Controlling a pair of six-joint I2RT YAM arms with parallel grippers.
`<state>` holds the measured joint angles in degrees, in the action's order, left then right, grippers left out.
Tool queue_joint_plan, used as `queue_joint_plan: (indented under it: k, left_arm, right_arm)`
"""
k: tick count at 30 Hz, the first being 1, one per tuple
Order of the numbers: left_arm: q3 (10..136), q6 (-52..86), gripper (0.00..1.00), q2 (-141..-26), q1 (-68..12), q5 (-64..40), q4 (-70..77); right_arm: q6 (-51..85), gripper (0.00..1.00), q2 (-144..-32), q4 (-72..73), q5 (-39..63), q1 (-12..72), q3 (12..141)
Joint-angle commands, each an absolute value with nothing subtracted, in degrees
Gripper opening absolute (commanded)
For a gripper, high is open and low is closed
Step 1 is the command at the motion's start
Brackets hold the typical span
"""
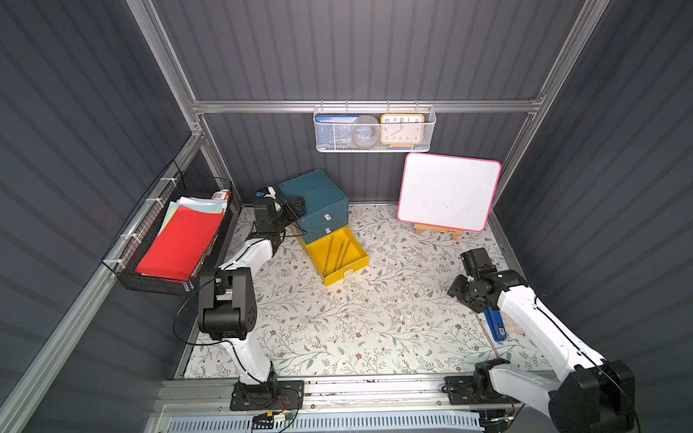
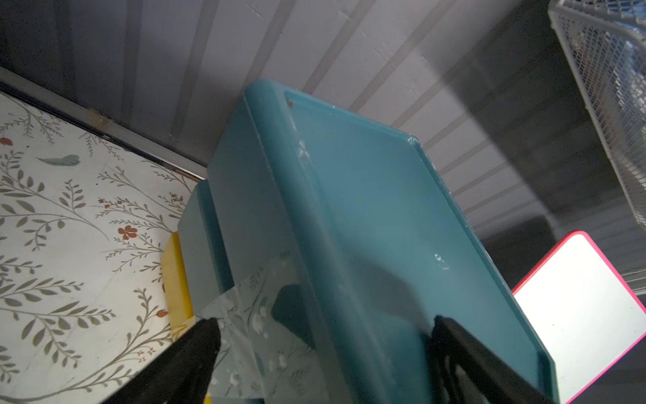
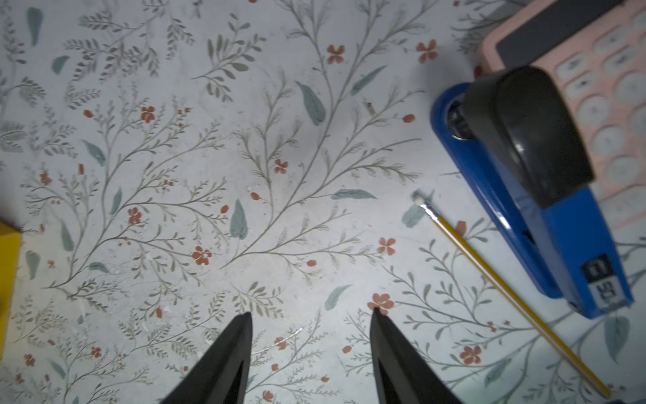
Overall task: Please place the pencils in the drawer according to their color
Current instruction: Adjust the pencil at the center of the board.
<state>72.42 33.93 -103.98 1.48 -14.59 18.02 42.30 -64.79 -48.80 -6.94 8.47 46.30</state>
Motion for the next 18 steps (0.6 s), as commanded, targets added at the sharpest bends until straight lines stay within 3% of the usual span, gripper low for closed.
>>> queue_joint_plan:
  k: [1, 18]
  left_arm:
    - [72.4, 31.4, 1.00, -105.3, 0.3, -16.2, 14.2]
    - [72.7, 30.1, 1.00, -105.9, 0.4, -17.5, 13.7]
  right_arm:
    - [45.8, 0.59, -64.6, -53.6, -11.6, 7.4, 43.9]
    - [61.4, 0.59, -50.7, -62.7, -17.9, -5.2, 35.6]
